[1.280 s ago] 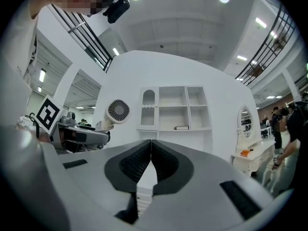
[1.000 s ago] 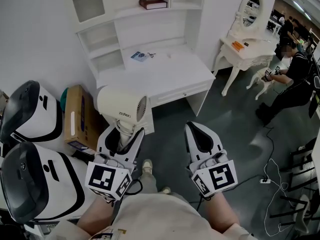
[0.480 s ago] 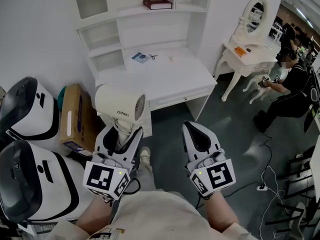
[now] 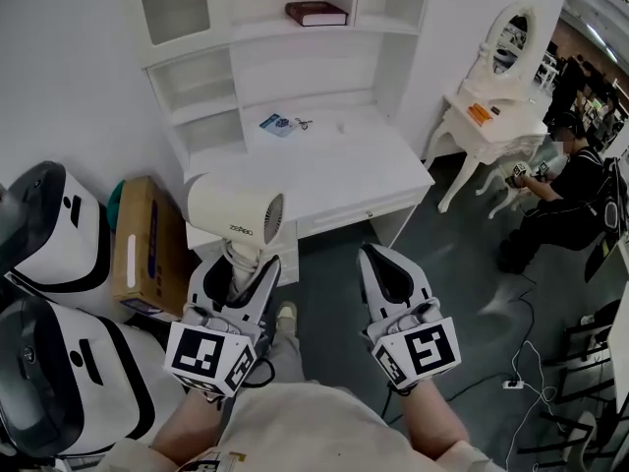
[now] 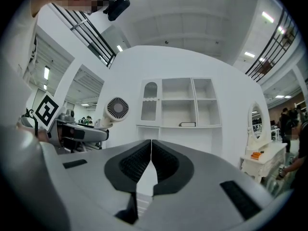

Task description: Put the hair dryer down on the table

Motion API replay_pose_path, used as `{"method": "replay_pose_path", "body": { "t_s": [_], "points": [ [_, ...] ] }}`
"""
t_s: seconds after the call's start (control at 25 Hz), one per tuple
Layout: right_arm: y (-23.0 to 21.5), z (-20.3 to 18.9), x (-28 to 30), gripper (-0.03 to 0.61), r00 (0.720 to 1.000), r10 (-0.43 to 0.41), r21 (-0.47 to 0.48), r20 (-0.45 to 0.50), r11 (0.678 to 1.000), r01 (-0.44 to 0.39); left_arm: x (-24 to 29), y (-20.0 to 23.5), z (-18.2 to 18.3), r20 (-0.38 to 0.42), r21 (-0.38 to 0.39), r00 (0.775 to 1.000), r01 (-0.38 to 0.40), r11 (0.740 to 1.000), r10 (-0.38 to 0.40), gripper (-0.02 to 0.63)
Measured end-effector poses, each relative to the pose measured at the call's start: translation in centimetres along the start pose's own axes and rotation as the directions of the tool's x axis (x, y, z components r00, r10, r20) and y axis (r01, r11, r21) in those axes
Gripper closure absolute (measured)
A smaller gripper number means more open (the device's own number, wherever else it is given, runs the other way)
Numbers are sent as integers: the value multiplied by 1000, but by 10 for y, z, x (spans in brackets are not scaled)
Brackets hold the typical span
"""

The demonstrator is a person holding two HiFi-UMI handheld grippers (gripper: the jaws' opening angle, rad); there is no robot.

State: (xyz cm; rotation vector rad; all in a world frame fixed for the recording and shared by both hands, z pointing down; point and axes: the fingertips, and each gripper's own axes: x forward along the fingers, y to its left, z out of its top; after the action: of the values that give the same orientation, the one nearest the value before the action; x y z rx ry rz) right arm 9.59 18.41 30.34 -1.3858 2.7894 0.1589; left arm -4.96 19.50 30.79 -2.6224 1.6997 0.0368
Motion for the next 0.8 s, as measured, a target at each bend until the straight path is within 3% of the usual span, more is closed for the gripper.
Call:
{"method": "replay_pose_path", "body": {
  "t_s": [0.8],
  "points": [
    [-87,-28,230,558,998,-25,14,-62,1000,26,192,145,-15,-47,-21,997,55,998,-56,374]
  ]
}}
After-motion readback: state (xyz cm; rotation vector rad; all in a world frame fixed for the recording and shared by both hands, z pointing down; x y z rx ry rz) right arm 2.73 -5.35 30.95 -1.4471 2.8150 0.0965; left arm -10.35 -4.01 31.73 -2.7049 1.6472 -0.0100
